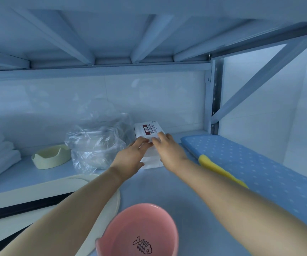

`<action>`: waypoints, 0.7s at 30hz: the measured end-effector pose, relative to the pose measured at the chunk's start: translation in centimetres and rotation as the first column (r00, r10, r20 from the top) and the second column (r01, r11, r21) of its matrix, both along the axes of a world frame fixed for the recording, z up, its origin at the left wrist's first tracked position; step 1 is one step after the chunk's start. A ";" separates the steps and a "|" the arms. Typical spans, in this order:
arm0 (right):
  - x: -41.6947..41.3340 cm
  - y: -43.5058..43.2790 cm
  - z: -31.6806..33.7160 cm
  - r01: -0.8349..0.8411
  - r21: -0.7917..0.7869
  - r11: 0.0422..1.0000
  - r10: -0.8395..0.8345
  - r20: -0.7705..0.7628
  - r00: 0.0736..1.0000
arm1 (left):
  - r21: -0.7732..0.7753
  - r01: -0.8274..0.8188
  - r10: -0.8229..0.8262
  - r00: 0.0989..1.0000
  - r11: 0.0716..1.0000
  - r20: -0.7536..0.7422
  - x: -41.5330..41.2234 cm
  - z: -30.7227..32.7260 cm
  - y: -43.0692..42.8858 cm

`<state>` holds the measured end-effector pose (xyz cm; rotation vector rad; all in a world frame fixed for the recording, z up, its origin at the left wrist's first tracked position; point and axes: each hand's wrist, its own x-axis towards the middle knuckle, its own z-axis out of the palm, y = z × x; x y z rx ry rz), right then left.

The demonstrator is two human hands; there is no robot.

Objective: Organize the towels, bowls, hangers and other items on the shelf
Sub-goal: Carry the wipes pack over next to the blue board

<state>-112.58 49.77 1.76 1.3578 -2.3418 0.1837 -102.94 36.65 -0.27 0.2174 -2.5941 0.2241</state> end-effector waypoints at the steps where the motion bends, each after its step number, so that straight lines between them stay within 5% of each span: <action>1: -0.3 -0.3 -0.1 0.001 -0.011 1.000 0.000 0.009 1.000 | -0.001 -0.013 0.013 1.000 1.000 0.004 -0.3 0.0 -0.2; 13: -2.7 -2.5 0.1 0.027 -0.041 0.999 -0.024 0.062 0.998 | -0.075 -0.138 0.143 0.987 0.988 0.073 -3.0 0.2 -1.2; 21: -4.2 -2.9 0.3 0.083 0.110 0.990 -0.087 0.031 0.996 | 0.113 -0.104 0.078 0.974 0.988 0.215 -3.5 1.0 -1.0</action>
